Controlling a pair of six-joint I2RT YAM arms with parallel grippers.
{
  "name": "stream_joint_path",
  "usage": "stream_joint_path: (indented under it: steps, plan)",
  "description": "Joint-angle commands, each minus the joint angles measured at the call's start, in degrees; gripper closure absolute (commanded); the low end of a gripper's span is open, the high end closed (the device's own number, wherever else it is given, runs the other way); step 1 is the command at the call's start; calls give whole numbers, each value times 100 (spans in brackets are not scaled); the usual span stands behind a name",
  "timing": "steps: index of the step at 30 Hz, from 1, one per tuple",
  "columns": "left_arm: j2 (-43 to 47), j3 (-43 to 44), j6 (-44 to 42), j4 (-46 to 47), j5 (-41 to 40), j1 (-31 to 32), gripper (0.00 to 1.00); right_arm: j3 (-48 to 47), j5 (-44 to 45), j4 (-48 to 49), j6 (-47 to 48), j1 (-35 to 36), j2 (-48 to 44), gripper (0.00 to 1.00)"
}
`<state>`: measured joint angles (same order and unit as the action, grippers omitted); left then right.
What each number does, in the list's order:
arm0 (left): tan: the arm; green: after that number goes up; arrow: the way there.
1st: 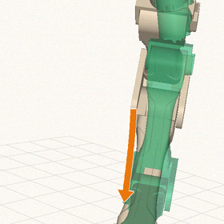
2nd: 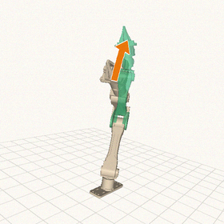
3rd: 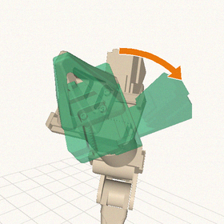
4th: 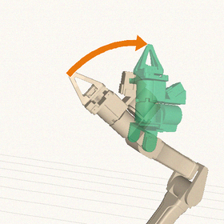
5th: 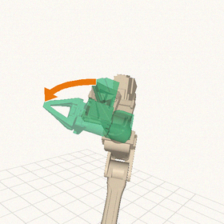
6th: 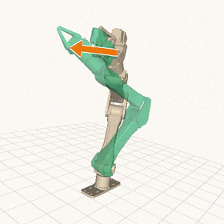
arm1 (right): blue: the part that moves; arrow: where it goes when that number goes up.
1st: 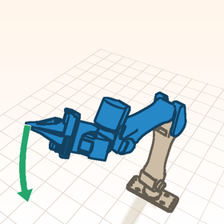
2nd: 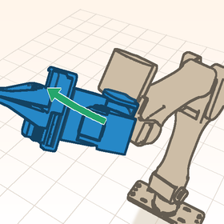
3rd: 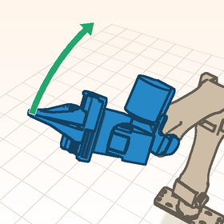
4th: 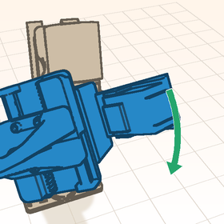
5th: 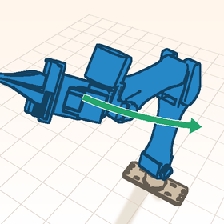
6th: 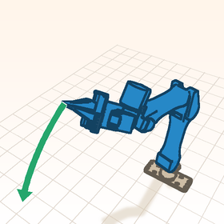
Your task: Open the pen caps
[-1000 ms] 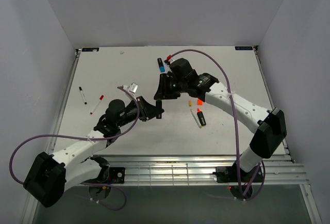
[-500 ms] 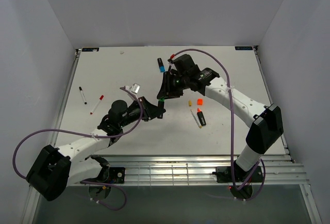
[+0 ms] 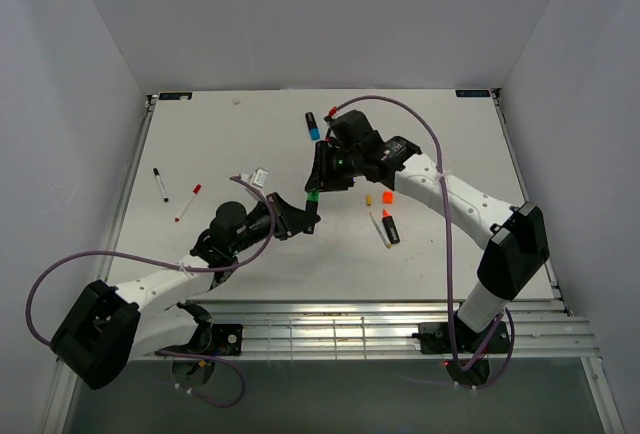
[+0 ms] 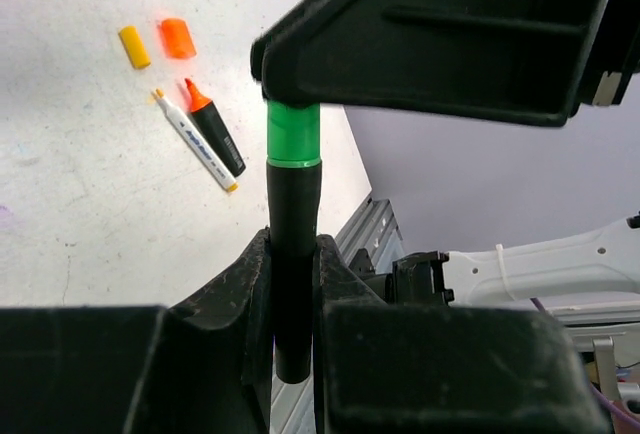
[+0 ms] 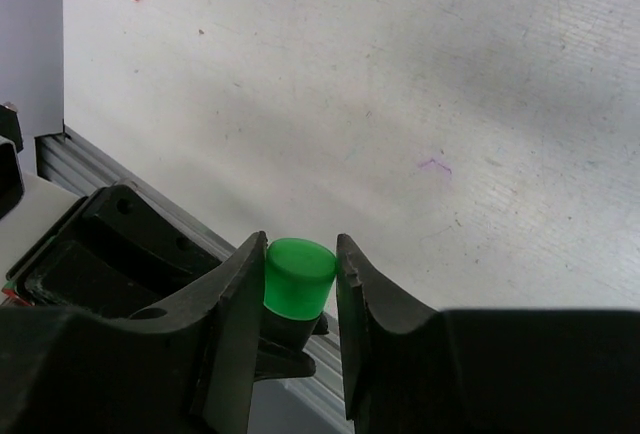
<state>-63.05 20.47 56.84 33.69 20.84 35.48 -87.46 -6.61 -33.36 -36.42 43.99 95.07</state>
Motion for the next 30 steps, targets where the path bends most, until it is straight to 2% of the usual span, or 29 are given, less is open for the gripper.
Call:
stream_joint_path:
  steps: [1, 6, 10, 14, 15, 16, 17, 18, 20, 21, 22, 25, 26, 30]
  plan:
    - [213, -596, 134, -1102, 1150, 275, 100, 148, 2824, 1824, 523, -874, -409, 92]
    - [196, -781, 108, -1049, 1194, 292, 100, 344, 2246, 1957, 57, -1339, -612, 92]
    - [310, -966, 117, -821, 1212, 292, 100, 80, 1744, 1667, 135, -1419, -445, 92]
    - [311, -826, 99, -706, 1431, 284, 100, 492, -73, 1745, 547, -1490, -427, 92]
    - [310, -738, 91, -697, 1466, 292, 100, 902, -590, 1824, 592, -1481, -584, 88]
    - [310, -694, 91, -680, 1493, 292, 100, 1219, -831, 1999, 540, -1481, -716, 78]
    - [319, -659, 99, -662, 1554, 292, 100, 1571, -1111, 2218, 496, -1481, -883, 57]
    - [319, -597, 117, -558, 1589, 292, 100, 1931, -1767, 2507, 487, -1489, -1215, 52]
    - [328, -570, 196, -321, 1668, 284, 100, 2959, -2263, 3255, 233, -1481, -1542, 43]
    - [319, -570, 326, 63, 1765, 284, 100, 3293, -2666, 3649, 128, -1463, -1874, 41]
    - [276, -623, 432, 311, 1818, 275, 100, 4002, -2905, 4514, -213, -1463, -2034, 38]
    - [74, -711, 897, 1225, 1959, 257, 100, 4928, -3241, 5400, -602, -1463, -2597, 32]
    - [-110, -728, 1012, 1419, 1976, 257, 100, 5079, -3259, 5793, -811, -1454, -2703, 27]
    - [-576, -860, 1601, 2656, 1985, 257, 100, 5502, -3777, 6683, -1199, -1341, -2757, 26]
